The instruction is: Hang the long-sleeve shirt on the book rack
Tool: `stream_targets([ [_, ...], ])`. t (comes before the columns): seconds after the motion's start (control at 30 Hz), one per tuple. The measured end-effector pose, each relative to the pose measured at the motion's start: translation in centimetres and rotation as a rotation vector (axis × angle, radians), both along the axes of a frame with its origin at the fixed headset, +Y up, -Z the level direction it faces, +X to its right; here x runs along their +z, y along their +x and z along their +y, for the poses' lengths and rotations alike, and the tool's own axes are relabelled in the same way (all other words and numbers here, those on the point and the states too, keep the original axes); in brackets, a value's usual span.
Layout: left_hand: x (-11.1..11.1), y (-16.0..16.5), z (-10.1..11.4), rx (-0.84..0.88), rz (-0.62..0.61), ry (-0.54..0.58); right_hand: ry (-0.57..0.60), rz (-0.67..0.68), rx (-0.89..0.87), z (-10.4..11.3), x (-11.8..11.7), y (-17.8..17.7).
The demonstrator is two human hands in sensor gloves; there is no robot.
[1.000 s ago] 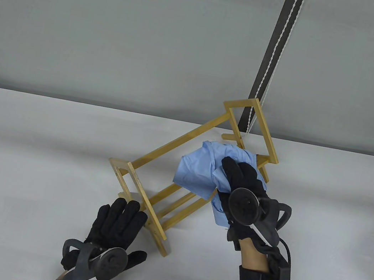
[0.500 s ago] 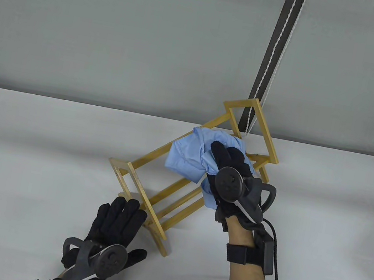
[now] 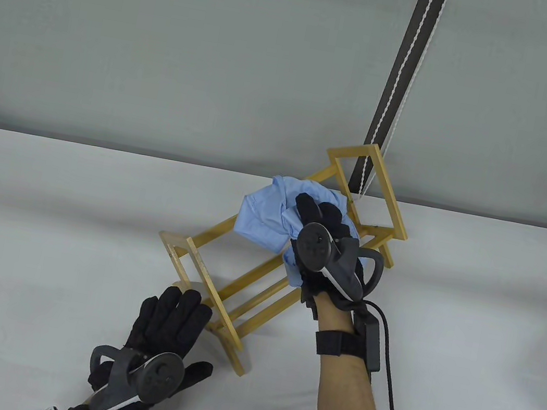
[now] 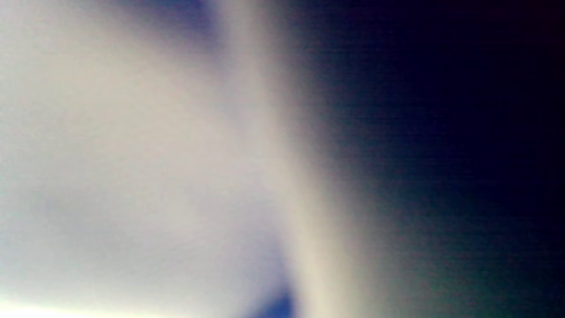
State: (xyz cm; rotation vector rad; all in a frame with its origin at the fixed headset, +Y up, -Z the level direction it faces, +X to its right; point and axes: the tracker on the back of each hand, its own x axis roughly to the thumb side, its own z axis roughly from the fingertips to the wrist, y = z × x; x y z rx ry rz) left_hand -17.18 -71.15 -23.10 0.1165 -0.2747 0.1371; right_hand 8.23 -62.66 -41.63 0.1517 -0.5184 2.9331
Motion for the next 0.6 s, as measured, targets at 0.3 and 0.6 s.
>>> stream_targets([
  [0.3, -0.1, 0.0, -0.1, -0.001, 0.006, -0.020, -0.073, -0.022, 0.031, -1.6, -1.6, -0.8],
  [0.6, -0.2, -0.1, 0.0, 0.002, 0.018, -0.027, -0.130, -0.044, 0.124, -2.9, -2.5, -2.2],
])
